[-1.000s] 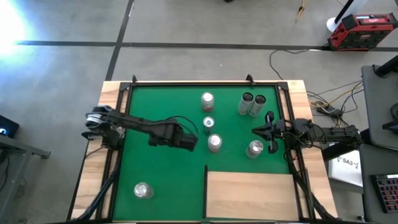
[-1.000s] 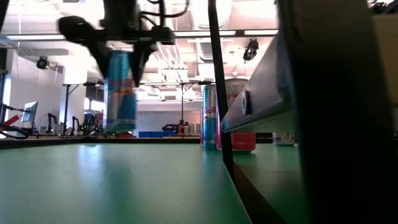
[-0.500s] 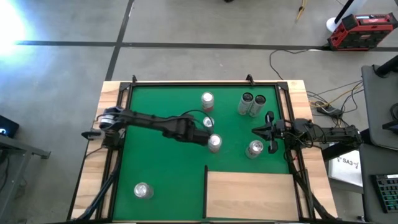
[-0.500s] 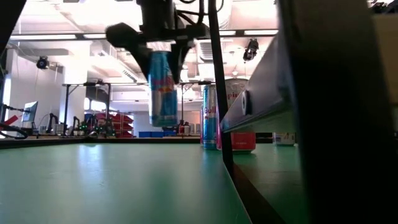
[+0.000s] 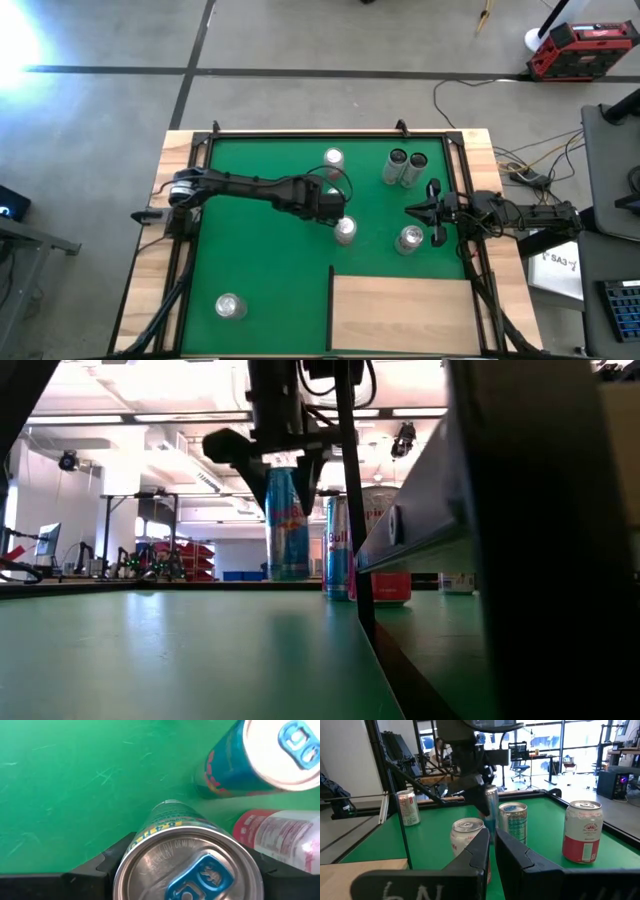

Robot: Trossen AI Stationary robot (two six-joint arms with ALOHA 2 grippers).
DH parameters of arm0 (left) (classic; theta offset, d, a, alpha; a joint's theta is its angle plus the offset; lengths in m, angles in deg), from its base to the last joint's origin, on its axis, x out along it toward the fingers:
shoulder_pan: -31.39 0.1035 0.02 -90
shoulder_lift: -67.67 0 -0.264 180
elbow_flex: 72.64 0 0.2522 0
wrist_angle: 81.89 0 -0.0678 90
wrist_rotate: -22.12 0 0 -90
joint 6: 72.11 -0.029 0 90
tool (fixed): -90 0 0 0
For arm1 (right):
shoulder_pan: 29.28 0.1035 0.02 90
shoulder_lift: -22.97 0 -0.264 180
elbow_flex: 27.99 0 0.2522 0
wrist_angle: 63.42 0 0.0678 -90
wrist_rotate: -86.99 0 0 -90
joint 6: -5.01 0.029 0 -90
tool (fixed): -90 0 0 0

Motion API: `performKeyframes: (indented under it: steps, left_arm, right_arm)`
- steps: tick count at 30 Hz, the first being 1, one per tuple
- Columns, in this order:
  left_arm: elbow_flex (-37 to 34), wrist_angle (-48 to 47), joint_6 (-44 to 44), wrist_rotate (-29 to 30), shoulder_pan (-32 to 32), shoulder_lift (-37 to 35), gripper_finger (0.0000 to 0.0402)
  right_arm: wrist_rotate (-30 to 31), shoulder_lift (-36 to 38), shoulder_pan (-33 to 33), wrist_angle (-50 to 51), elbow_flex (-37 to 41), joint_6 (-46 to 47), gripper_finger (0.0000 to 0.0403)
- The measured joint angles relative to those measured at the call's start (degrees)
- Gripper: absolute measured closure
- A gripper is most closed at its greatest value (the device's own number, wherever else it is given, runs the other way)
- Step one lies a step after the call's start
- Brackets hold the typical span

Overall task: Place canned beverage on shelf
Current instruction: Move the left blue soda can to the center of the table

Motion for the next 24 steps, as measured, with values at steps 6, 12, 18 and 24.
performKeyframes:
  steps: [6, 12, 18, 24]
  left_arm:
    - [0.0, 1.7, -3.2, -2.8, 2.4, 0.8, 0.0175]
    - [0.0, 1.3, -3.6, -3.3, 3.6, 0.9, 0.0175]
    - [0.0, 1.5, -4.8, -3.1, 4.7, 0.9, 0.0167]
    - [0.0, 1.6, -5.3, -1.9, 4.8, 0.9, 0.0144]
  right_arm:
    - [0.0, 0.0, 0.0, 0.0, 0.0, 0.0, 0.0380]
    - [0.0, 0.0, 0.0, 0.0, 0.0, 0.0, 0.0380]
    - [0.0, 0.0, 0.0, 0.0, 0.0, 0.0, 0.0380]
    - [0.0, 0.0, 0.0, 0.0, 0.0, 0.0, 0.0380]
